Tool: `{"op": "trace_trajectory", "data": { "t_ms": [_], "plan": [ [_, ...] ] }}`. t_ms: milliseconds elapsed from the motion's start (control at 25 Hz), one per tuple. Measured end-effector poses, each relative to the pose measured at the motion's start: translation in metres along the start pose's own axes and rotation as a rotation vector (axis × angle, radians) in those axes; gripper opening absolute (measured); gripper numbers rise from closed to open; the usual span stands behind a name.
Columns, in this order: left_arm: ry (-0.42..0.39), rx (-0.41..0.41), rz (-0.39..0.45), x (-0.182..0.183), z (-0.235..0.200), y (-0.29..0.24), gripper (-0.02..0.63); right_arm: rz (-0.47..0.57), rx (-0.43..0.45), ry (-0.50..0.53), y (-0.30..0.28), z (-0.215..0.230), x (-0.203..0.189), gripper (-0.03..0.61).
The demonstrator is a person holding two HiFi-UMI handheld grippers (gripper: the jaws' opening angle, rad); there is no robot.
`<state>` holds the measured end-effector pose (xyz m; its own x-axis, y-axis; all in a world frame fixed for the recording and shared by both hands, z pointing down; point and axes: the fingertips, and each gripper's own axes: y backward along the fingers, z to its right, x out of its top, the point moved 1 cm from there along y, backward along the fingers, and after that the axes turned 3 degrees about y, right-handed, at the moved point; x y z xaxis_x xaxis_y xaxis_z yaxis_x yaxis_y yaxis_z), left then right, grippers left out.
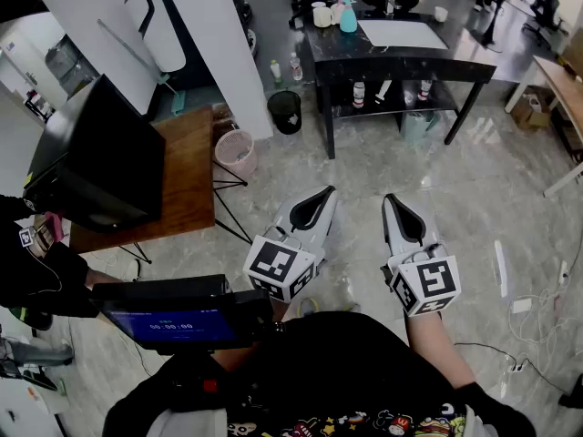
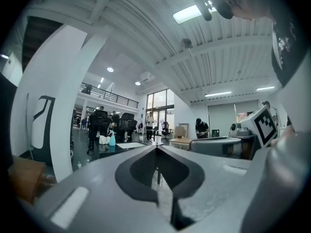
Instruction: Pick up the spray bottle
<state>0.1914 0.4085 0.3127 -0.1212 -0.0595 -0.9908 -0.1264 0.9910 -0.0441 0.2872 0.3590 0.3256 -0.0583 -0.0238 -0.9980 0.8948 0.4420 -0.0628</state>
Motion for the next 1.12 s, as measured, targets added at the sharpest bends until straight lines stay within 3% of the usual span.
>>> {"op": "trace_trajectory", "data": {
  "t_ms": [560,800,960,1120],
  "plan": [
    [0.006,0.008,-0.018,-0.009,0.004,-0.030,0.002,0.009,-0.010,-0.012,-0.005,0.034,-0.008,0.025],
    [0.002,0.010,-0.007,-0.019,0.009,-0.064,0.001,0.018,-0.018,-0.008,-0.008,0.069,-0.011,0.025],
    [-0.002,0.007,-0.007,-0.025,0.006,-0.094,0.002,0.025,-0.017,-0.018,-0.027,0.094,-0.018,0.025],
    [-0.002,0.020,-0.001,-0.034,-0.031,-0.133,0.002,0.034,0.004,-0.006,-0.077,0.116,-0.031,0.025]
  ]
}}
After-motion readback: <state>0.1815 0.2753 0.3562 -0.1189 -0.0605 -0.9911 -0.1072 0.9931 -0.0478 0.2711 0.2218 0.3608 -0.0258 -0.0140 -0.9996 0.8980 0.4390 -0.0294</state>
